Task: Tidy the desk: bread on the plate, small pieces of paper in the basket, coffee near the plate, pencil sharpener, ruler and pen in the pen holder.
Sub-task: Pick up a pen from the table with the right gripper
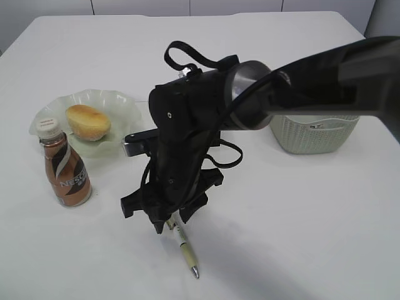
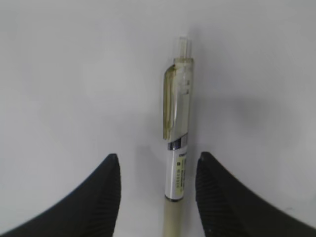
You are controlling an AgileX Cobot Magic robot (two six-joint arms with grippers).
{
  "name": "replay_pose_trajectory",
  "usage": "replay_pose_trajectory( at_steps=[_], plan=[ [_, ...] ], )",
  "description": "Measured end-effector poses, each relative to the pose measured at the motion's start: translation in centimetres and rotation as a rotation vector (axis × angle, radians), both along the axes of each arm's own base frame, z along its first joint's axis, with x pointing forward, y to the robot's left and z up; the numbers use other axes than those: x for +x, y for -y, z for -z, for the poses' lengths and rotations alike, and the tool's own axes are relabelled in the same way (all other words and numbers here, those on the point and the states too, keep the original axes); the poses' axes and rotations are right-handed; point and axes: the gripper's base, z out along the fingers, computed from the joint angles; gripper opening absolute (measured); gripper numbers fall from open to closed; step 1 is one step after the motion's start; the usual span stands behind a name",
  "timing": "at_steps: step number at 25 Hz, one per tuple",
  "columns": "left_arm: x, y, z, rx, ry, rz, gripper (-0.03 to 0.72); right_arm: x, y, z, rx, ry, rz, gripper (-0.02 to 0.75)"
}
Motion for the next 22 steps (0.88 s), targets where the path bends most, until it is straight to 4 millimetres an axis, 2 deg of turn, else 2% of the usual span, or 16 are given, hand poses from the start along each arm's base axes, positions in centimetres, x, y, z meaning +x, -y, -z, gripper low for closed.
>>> replay_pose_trajectory(
  at_steps=[15,22],
  plan=[
    [0.0,0.0,0.0,0.0,0.0,0.0,0.307,0.1,0.1,2.3,-0.081,-0.058,-0.015,0.393],
    [0.0,0.0,0.0,0.002,0.0,0.0,0.307,0.0,0.2,2.7,-0.106,-0.082,-0.019,0.393]
  ],
)
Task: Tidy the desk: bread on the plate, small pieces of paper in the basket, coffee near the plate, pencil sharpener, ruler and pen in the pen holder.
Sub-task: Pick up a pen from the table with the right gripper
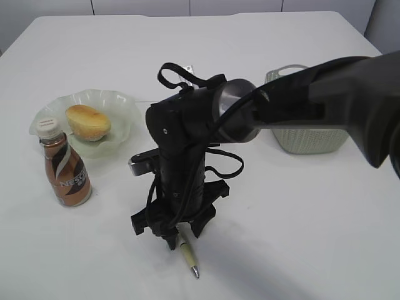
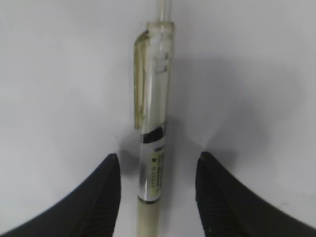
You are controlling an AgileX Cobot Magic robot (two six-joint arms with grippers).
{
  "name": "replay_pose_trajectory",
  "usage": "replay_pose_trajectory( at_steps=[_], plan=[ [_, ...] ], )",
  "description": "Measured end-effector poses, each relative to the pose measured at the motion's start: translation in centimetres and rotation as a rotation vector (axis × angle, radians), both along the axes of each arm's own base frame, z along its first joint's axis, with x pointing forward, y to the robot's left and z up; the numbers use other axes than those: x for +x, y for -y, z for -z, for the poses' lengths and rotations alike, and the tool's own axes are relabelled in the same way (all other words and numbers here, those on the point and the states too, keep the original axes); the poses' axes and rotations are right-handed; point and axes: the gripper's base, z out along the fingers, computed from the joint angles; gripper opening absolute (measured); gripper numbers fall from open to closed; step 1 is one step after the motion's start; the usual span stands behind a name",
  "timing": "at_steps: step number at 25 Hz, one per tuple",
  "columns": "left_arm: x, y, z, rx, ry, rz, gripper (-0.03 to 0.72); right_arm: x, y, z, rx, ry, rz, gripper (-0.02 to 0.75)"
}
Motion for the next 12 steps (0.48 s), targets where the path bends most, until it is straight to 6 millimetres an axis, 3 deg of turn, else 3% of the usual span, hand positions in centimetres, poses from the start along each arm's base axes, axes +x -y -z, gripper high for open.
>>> replay_pose_trajectory(
  at_steps=[12],
  plan=[
    [0.0,-0.03,0.01,0.004,0.001,0.0,0.307,-0.06,0.07,0.4,-0.017,-0.017,-0.002,0.369]
  ],
)
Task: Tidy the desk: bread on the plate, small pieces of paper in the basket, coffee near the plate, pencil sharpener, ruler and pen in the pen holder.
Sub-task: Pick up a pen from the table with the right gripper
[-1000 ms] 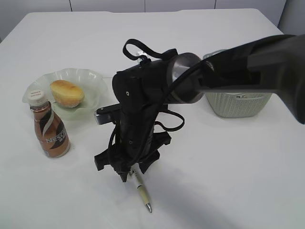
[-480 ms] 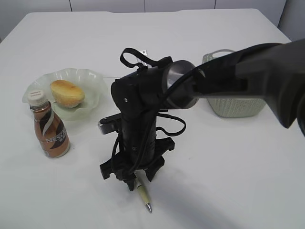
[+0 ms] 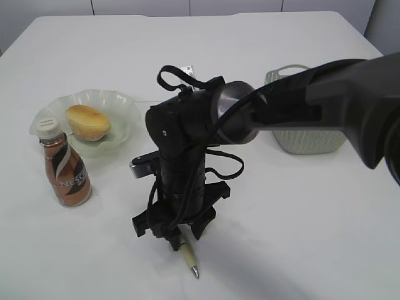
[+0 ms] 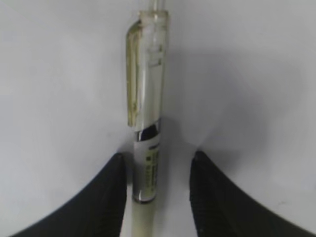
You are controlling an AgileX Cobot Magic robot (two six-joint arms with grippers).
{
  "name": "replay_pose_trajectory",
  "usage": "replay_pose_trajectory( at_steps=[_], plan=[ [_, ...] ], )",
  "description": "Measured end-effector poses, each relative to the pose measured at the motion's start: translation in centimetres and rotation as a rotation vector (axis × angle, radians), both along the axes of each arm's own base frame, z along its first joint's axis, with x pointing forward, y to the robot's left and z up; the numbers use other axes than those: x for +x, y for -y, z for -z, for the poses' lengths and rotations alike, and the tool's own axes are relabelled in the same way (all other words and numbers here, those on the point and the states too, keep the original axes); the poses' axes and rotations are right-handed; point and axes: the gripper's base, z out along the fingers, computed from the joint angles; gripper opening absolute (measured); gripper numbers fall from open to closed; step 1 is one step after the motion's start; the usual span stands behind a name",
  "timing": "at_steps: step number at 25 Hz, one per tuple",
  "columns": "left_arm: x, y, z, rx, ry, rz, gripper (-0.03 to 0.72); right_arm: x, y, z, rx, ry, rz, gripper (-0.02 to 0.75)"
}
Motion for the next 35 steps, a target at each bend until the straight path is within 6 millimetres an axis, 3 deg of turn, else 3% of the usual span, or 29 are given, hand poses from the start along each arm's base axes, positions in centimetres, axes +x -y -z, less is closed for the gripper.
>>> replay_pose_trajectory(
  at_steps=[7,19,23,27,32,35],
  plan=[
    [0.0,0.0,0.0,0.0,0.0,0.0,0.307,0.1,0.0,0.0,-0.002,0.011,-0.005,0.102],
    [0.0,0.0,0.0,0.003,0.0,0.0,0.307,0.2,0.4,-0.8,-0.037,0.03,-0.028,0.08],
    [-0.2,-0.1,-0.1,0.006,0.01,0.0,0.307,0.4,0.7,-3.4,-0.02,0.105,-0.046,0.079],
    [-0.6,-0.2,-0.4,0.009,0.032,0.0,0.307,0.3,1.5,-7.3,0.041,0.268,-0.075,0.079],
    [-1.3,-0.3,-0.9,0.007,0.066,0.0,0.307,-1.7,3.9,-12.2,0.162,0.537,-0.119,0.079],
    [-1.7,-0.4,-1.2,0.004,0.09,-0.001,0.307,-3.7,6.2,-13.7,0.23,0.708,-0.15,0.078]
  ],
)
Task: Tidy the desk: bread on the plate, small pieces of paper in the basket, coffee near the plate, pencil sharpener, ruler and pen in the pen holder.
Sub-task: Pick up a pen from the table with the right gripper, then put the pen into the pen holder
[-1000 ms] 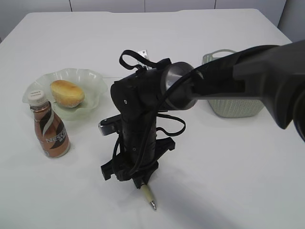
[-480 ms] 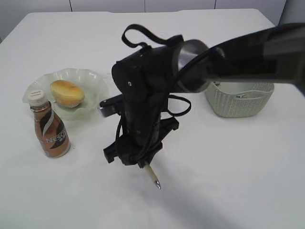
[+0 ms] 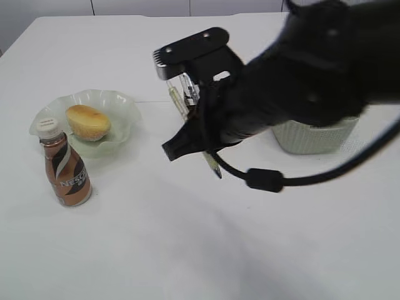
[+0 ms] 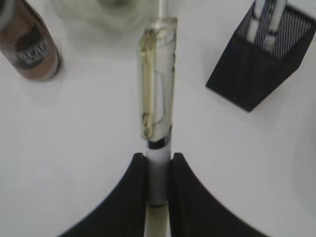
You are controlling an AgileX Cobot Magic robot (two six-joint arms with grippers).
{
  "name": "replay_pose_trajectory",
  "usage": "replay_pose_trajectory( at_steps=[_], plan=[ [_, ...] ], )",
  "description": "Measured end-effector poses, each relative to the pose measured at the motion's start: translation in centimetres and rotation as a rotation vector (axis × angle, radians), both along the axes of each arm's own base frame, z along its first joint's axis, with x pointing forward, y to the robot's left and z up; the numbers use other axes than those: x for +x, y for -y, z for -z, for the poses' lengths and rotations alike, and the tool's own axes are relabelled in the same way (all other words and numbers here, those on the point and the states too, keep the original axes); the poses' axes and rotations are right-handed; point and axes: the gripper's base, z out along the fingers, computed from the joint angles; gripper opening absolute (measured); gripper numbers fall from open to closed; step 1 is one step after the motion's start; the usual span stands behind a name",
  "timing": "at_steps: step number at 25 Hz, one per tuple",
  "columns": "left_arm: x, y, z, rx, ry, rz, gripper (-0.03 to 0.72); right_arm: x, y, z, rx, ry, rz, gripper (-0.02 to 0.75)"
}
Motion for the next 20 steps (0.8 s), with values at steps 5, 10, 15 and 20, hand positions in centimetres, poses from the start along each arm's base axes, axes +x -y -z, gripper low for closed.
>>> replay_pose_trajectory(
  at_steps=[5,10,15,20],
  plan=[
    [-0.5,-0.1,-0.3,-0.002,0.022,0.001,0.307,-2.0,4.0,-1.8,0.172,0.238,-0.073,0.078],
    [-0.7,-0.1,-0.4,-0.004,0.03,0.001,0.307,-0.9,6.2,-2.6,0.247,0.325,-0.051,0.078],
    [-0.7,-0.1,-0.4,-0.007,0.03,0.001,0.307,0.6,5.2,-3.4,0.261,0.382,-0.092,0.078],
    [-0.7,0.0,-0.4,-0.011,0.029,0.002,0.307,3.7,3.3,-3.7,0.251,0.418,-0.117,0.078]
  ],
)
